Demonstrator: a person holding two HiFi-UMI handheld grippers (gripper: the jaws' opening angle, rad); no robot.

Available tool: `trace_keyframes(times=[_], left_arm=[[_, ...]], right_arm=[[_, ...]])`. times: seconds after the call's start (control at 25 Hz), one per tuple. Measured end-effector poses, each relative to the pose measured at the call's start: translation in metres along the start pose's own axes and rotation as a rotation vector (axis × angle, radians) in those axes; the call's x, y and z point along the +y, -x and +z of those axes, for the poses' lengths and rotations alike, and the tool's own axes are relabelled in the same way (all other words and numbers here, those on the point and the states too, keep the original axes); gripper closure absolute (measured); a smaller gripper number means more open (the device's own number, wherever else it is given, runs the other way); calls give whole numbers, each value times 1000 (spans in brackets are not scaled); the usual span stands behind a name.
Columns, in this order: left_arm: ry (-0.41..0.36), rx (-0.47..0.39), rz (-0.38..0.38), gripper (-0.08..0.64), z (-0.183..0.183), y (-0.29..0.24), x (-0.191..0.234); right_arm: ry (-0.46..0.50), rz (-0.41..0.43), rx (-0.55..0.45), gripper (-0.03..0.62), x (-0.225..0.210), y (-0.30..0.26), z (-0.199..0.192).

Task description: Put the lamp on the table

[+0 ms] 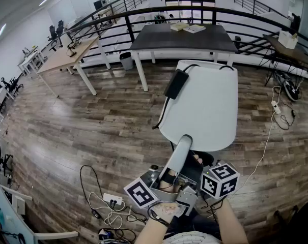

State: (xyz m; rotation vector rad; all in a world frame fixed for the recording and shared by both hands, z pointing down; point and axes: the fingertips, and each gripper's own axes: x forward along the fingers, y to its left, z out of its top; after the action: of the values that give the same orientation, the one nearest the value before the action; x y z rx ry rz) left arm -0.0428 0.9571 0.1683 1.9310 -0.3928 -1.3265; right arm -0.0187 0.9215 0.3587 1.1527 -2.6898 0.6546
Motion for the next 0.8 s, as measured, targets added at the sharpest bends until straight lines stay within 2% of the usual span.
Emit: trace_keyframes(times=[0.44,0.8], left_arm=[[18,4,-3,537,-9,-8,10],[-1,19,-13,538,-28,-23,16]], right_arm=[[-10,-14,-3,399,-15,5,0],[-23,6,-5,397,-30,12,4]])
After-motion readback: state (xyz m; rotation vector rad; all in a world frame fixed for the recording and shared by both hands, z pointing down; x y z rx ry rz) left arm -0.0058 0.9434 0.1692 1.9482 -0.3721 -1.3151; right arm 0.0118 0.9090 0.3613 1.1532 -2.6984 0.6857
